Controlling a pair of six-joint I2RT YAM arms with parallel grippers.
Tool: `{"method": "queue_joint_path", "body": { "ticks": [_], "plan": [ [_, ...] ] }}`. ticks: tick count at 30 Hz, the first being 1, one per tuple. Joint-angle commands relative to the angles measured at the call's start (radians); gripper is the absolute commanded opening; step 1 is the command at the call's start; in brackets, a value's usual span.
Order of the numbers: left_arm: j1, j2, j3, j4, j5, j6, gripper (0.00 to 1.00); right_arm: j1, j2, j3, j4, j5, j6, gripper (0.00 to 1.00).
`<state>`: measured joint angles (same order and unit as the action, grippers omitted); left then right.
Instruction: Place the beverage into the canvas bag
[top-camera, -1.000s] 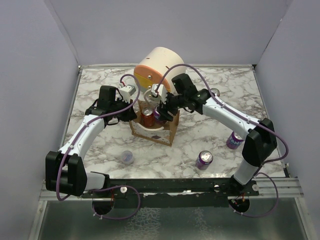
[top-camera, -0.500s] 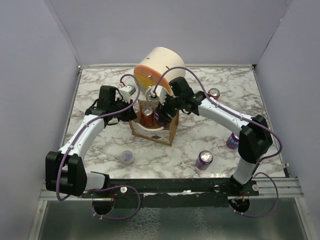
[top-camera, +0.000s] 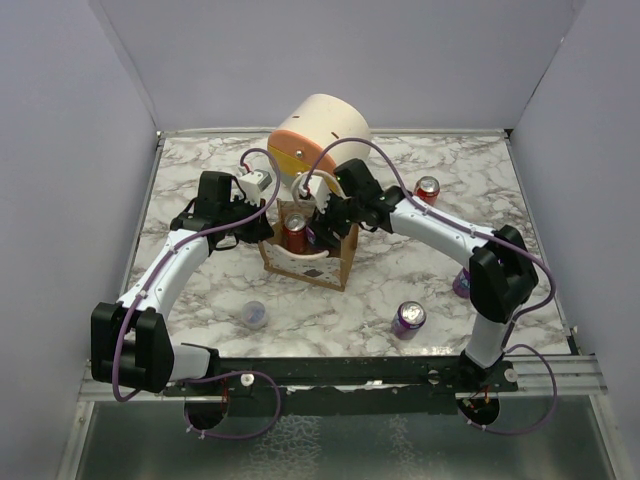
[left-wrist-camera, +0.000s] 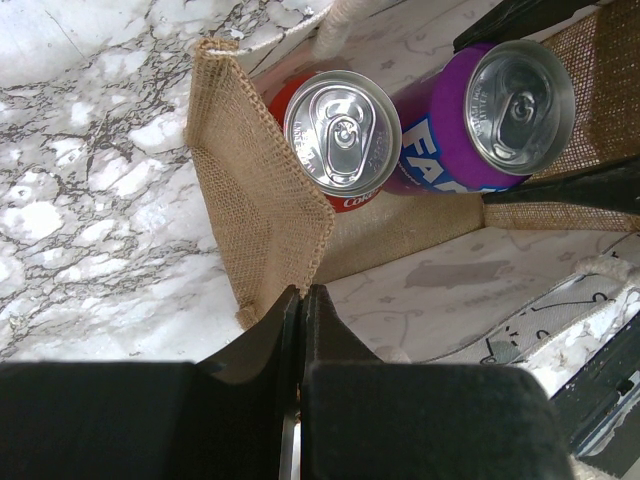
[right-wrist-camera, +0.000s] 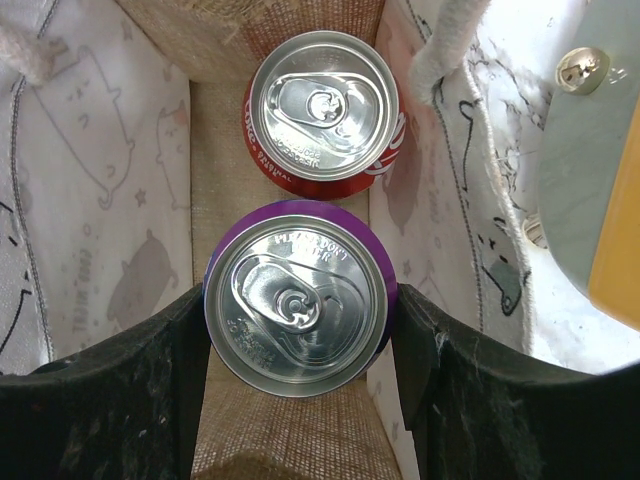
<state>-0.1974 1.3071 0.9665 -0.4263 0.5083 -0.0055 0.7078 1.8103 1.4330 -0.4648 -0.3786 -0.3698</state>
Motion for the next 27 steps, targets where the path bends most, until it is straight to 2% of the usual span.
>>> {"method": "queue_joint_path", "body": {
  "ticks": [1,13,27],
  "plan": [
    [0.003,-0.019,-0.016,0.011,0.02,0.007,0.0,0.007,0.007,0.0,0.091,0.025,0.013,0.01],
    [0.003,-0.031,-0.022,0.015,0.023,0.009,0.0,0.007,0.03,-0.018,0.104,0.053,0.042,0.11],
    [0.003,-0.037,-0.025,0.016,0.027,0.009,0.0,0.007,0.052,-0.04,0.104,0.082,0.058,0.29]
  ]
}}
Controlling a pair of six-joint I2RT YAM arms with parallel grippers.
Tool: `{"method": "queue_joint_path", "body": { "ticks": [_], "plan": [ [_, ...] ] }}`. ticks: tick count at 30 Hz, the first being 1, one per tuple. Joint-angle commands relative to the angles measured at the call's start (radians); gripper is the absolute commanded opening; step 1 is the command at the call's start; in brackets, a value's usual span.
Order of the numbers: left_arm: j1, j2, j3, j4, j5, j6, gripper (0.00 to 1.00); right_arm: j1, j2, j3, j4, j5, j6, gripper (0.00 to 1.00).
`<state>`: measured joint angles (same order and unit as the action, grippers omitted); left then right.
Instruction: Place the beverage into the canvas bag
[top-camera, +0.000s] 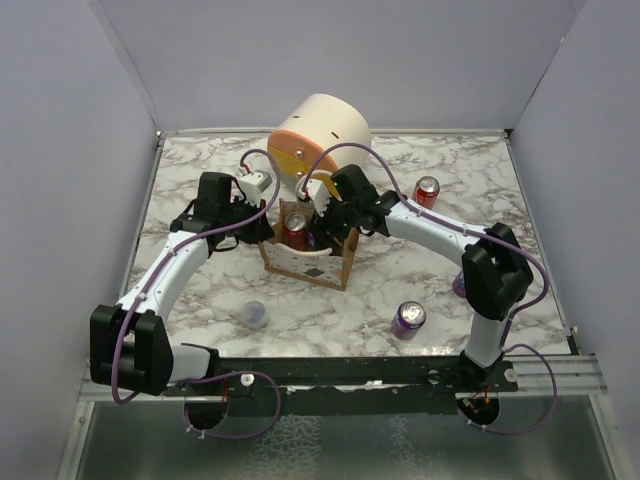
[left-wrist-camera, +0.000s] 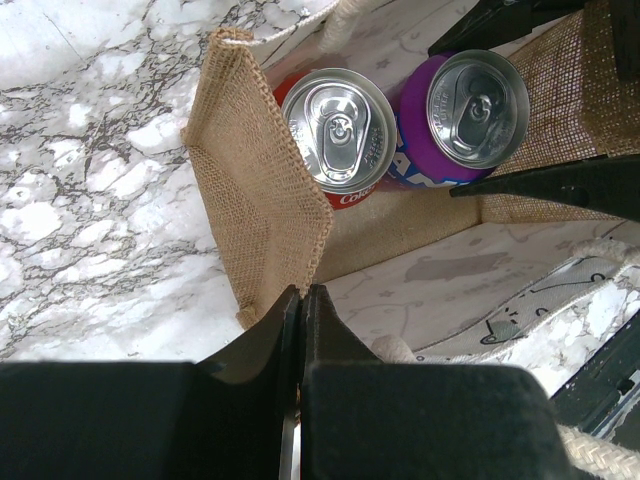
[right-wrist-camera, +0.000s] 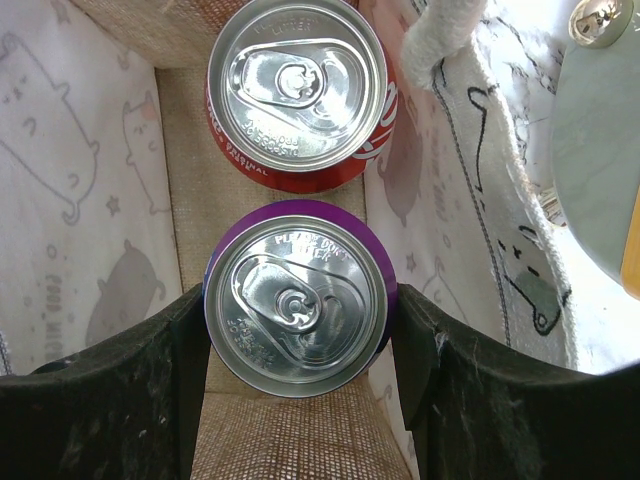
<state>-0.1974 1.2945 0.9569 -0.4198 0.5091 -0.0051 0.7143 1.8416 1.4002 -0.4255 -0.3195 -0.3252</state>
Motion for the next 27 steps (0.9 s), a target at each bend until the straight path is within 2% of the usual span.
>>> {"method": "queue_joint_path", "body": {
  "ticks": [1,6,11,16,27],
  "plan": [
    [0.003,-0.024,-0.016,0.009,0.027,0.009,0.0,0.001,0.024,-0.007,0.064,0.025,0.014,0.3],
    [0.003,-0.024,-0.017,0.009,0.026,0.01,0.0,0.001,0.025,0.004,0.059,0.033,0.012,0.36],
    [0.003,-0.028,-0.016,0.009,0.027,0.01,0.0,0.001,0.024,0.022,0.049,0.042,0.006,0.47],
    [0.003,-0.027,-0.016,0.009,0.028,0.01,0.0,0.001,0.018,0.044,0.034,0.049,-0.004,0.53],
    [0.003,-0.035,-0.02,0.009,0.028,0.011,0.0,0.0,0.02,0.054,0.02,0.048,-0.018,0.63]
  ]
}}
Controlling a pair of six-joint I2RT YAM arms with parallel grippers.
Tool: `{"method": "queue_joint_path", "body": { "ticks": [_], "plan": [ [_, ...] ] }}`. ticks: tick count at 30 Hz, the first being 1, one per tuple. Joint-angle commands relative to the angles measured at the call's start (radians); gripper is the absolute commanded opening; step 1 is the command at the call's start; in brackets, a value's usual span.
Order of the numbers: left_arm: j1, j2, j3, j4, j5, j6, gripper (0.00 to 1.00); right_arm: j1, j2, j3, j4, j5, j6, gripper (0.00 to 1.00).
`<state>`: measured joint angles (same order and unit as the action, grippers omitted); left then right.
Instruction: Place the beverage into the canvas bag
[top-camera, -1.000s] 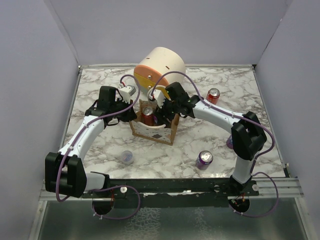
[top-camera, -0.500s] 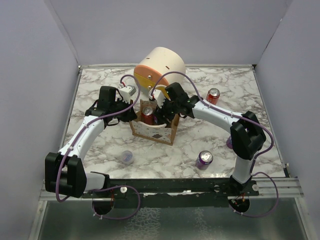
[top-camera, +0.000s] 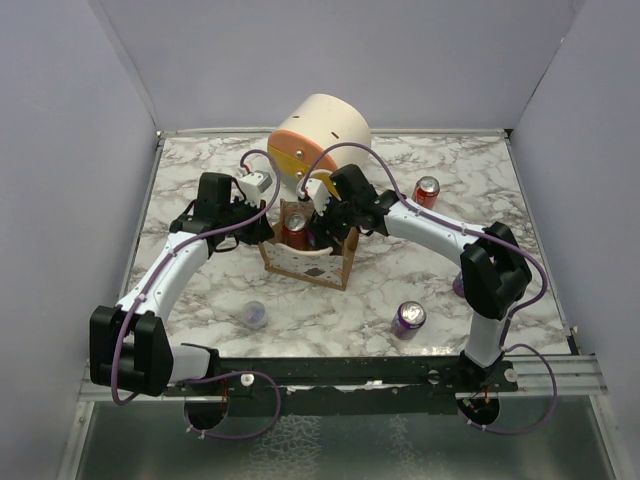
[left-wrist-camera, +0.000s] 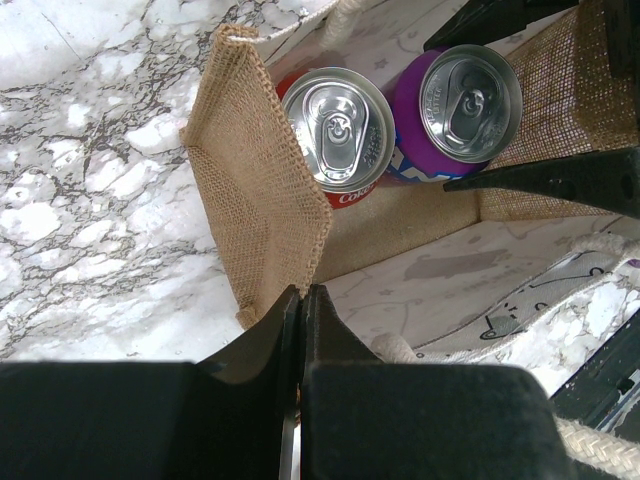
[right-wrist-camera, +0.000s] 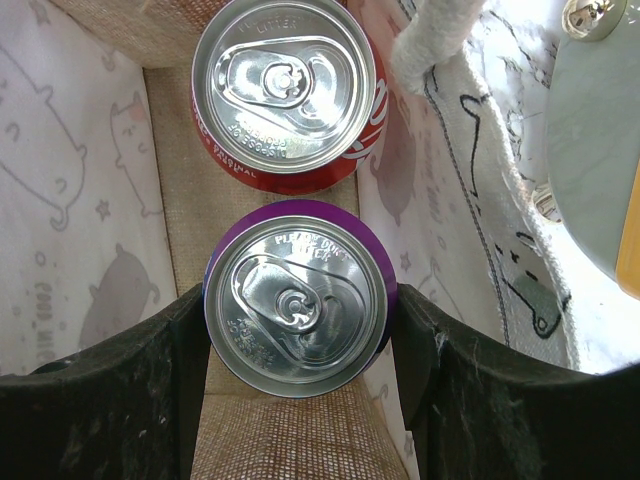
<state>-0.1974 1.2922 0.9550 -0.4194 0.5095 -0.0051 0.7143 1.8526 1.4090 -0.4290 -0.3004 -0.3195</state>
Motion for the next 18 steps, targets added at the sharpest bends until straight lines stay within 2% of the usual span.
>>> {"method": "queue_joint_path", "body": {
  "ticks": [1,14,18],
  "plan": [
    [0.003,-0.033,-0.017,0.009,0.027,0.01,0.0,0.0,0.009,0.047,0.022,0.029,-0.025,0.63],
    [0.003,-0.039,-0.013,0.005,0.028,0.01,0.0,0.0,-0.005,0.078,-0.002,0.028,-0.029,0.74],
    [0.003,-0.041,-0.015,0.005,0.028,0.012,0.0,0.001,-0.013,0.086,-0.007,0.025,-0.029,0.74]
  ]
}}
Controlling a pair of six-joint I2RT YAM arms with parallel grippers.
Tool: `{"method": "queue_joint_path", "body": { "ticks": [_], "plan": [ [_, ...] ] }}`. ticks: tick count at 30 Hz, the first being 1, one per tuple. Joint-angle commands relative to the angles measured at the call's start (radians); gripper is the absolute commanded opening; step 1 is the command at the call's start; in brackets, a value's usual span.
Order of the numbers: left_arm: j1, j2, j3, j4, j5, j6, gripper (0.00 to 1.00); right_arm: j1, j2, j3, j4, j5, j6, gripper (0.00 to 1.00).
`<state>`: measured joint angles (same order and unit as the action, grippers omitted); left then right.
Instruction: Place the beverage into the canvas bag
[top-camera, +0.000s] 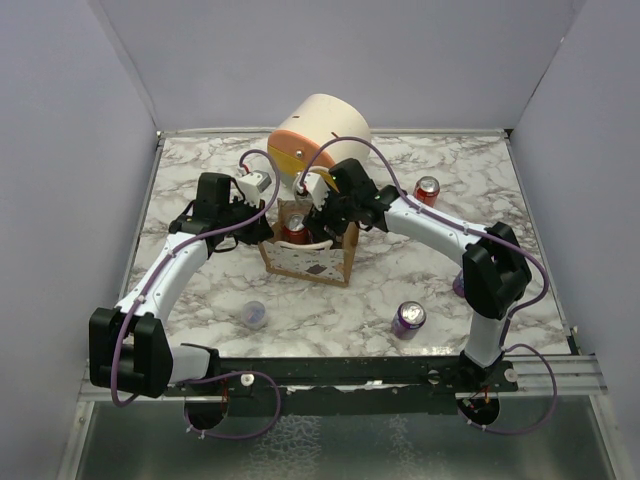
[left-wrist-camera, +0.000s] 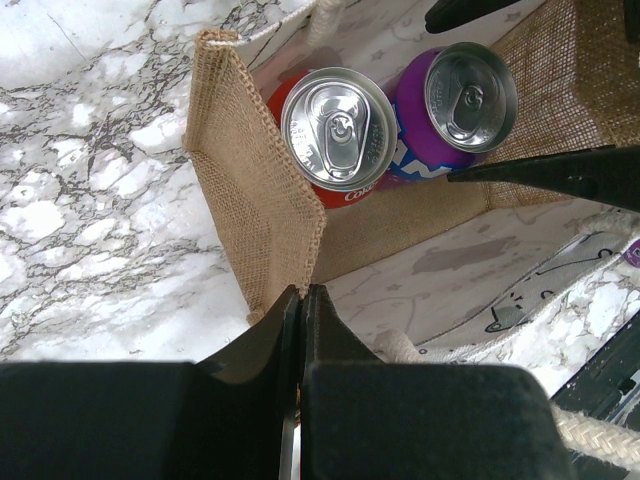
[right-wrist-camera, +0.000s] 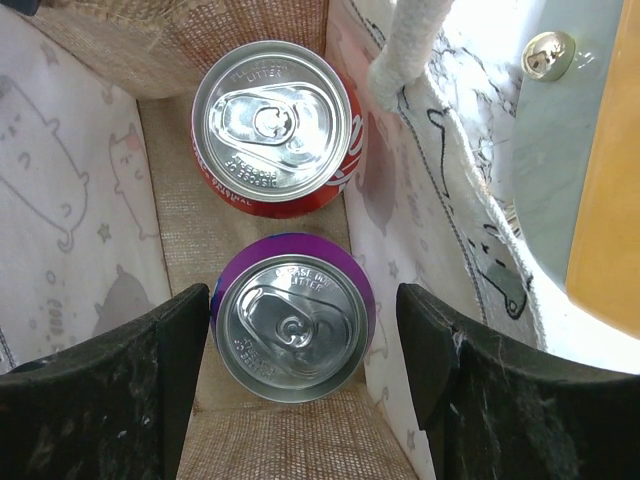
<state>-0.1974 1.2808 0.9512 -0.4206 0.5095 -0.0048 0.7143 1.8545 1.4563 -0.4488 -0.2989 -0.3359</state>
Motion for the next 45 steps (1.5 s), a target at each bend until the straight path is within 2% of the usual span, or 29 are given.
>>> {"method": "queue_joint_path", "body": {
  "ticks": [1,4,8,19,28,31,45],
  "plan": [
    [0.003,-0.029,-0.011,0.006,0.029,0.012,0.0,0.001,-0.015,0.04,0.012,0.027,-0.014,0.73],
    [0.003,-0.031,-0.01,0.007,0.029,0.01,0.0,0.001,-0.013,0.038,0.009,0.031,-0.015,0.69],
    [0.003,-0.036,-0.014,0.009,0.028,0.014,0.0,0.001,-0.019,0.032,0.008,0.016,-0.015,0.69],
    [-0.002,-0.07,-0.058,0.053,0.048,0.062,0.0,0.001,-0.073,0.05,-0.027,-0.076,-0.082,0.74],
    [-0.002,-0.068,-0.05,0.051,0.044,0.068,0.07,0.001,-0.117,0.048,-0.042,-0.096,-0.128,0.75],
    [-0.002,-0.066,-0.039,0.043,0.041,0.068,0.12,0.001,-0.135,0.049,-0.045,-0.095,-0.131,0.75],
    [-0.002,-0.103,0.051,0.014,-0.006,0.113,0.47,0.0,-0.266,0.007,-0.067,-0.108,-0.144,0.74]
  ]
}}
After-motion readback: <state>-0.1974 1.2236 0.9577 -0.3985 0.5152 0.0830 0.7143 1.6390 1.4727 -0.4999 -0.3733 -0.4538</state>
